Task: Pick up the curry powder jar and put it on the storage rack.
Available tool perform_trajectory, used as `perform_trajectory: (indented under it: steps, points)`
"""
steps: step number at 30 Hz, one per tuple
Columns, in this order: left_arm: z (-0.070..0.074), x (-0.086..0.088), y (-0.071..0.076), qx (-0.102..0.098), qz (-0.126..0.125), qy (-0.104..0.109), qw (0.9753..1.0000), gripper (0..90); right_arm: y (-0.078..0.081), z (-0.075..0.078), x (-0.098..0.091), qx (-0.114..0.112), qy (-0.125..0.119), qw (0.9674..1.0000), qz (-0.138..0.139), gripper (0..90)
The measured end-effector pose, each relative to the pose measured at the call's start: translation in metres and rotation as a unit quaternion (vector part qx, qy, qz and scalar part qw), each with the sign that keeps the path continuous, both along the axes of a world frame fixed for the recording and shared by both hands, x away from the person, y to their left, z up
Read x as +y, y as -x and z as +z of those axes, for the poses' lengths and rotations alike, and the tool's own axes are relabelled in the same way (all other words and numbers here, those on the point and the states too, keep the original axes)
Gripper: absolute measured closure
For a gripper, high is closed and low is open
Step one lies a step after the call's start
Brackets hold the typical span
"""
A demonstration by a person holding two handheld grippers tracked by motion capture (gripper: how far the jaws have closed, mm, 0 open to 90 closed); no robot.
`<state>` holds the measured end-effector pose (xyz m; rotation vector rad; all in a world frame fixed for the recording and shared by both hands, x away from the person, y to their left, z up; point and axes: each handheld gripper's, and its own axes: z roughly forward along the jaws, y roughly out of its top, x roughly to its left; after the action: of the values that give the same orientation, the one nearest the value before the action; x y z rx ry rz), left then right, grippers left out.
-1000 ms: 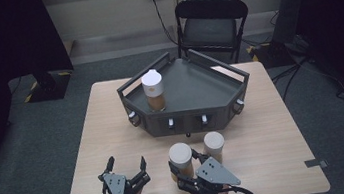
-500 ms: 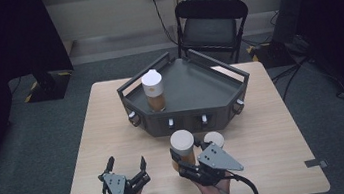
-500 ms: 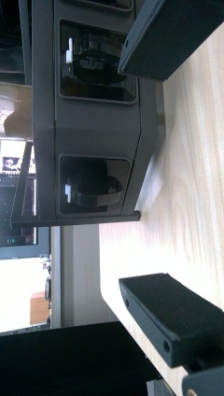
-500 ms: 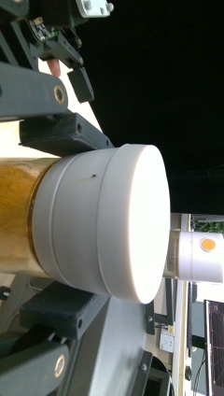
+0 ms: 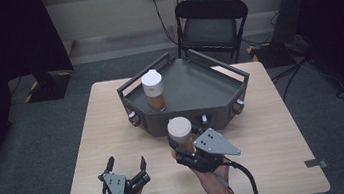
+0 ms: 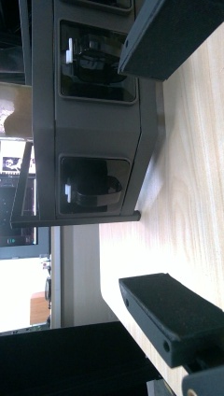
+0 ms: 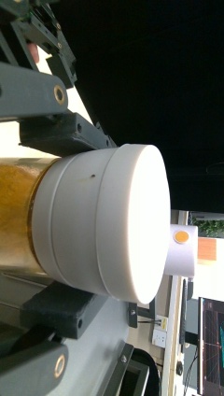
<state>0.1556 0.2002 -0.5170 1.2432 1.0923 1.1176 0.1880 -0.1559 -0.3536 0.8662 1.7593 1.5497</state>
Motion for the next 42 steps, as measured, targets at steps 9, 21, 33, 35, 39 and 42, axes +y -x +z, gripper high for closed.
perform_trajectory:
  steps: [9,21,33,35,39,42]
  points:
    - [0.0,0.0,0.0,0.0,0.0,0.0,1.0,0.5,-0.012,0.016,0.001,-0.009,-0.001,0.9999,-0.011,34.1]
    - [0.0,0.0,0.0,0.0,0.0,0.0,1.0,0.5,-0.028,0.03,0.003,-0.01,-0.001,0.9997,-0.023,34.1]
    - [0.0,0.0,0.0,0.0,0.001,0.001,1.0,0.5,-0.049,0.039,0.003,-0.008,-0.006,0.999,-0.043,34.1]
    - [0.0,0.0,0.0,0.0,0.001,0.001,1.0,0.5,-0.051,0.04,0.003,-0.006,-0.008,0.999,-0.044,34.1]
    - [0.0,0.0,0.0,0.0,0.001,0.0,1.0,0.5,-0.058,0.045,0.005,-0.001,-0.011,0.9984,-0.056,34.1]
    - [0.0,0.0,0.0,0.0,0.001,0.0,1.0,0.5,-0.061,0.047,0.007,-0.002,-0.01,0.9981,-0.06,34.1]
